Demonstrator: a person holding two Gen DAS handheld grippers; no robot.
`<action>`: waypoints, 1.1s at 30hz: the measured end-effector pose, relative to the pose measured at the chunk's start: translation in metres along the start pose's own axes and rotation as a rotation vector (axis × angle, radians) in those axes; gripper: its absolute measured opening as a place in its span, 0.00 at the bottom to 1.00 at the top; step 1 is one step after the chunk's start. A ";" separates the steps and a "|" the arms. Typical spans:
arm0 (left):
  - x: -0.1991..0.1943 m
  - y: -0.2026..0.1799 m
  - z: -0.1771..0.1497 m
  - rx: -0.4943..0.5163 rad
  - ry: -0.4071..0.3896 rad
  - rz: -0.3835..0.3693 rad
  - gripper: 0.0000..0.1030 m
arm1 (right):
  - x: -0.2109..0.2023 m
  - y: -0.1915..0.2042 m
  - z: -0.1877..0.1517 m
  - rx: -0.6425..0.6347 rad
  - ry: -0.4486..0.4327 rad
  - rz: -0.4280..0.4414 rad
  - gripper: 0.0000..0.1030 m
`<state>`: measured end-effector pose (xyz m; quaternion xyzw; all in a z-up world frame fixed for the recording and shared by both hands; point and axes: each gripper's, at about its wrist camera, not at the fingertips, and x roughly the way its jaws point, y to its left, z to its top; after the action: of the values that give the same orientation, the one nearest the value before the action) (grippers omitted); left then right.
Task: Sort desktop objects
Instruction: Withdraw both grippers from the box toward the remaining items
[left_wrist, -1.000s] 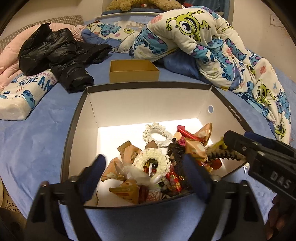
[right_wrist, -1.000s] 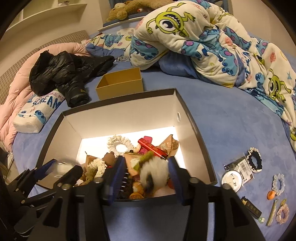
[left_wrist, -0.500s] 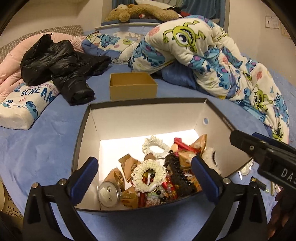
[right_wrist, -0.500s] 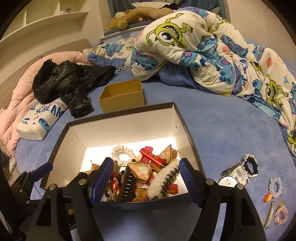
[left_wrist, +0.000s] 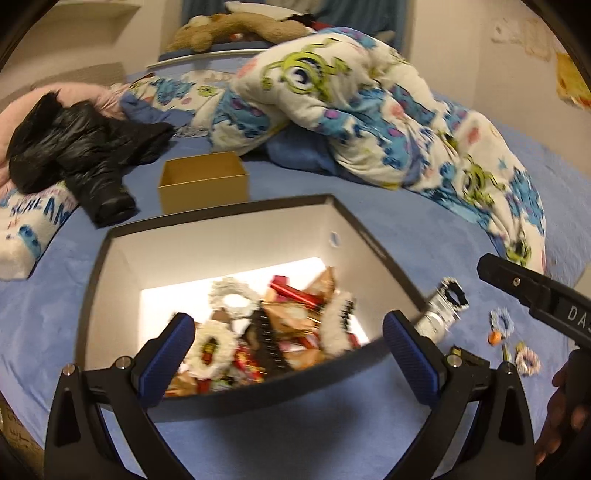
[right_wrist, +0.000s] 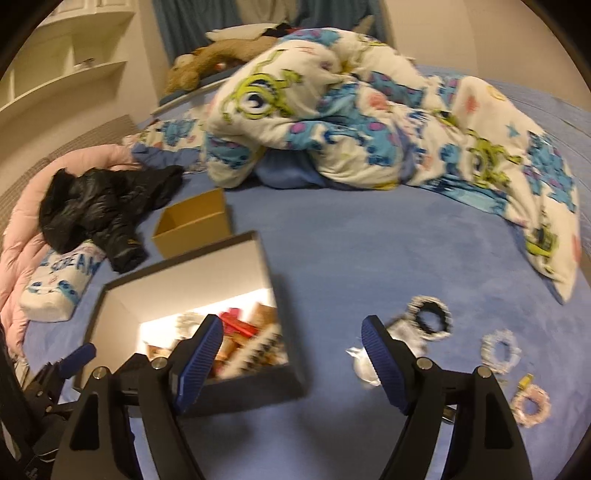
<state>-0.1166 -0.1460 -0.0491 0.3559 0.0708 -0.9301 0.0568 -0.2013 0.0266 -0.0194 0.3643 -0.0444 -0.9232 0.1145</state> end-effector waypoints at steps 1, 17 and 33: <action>0.000 -0.009 -0.001 0.011 0.004 -0.012 1.00 | -0.001 -0.009 -0.001 0.014 0.004 -0.011 0.77; -0.006 -0.099 -0.006 0.097 0.032 -0.100 1.00 | -0.019 -0.080 -0.018 0.047 0.050 -0.164 0.84; 0.023 -0.179 -0.040 0.137 0.100 -0.213 1.00 | -0.041 -0.183 -0.047 0.143 0.061 -0.301 0.84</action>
<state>-0.1354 0.0360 -0.0780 0.3951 0.0473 -0.9147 -0.0703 -0.1731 0.2142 -0.0566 0.4017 -0.0514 -0.9130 -0.0497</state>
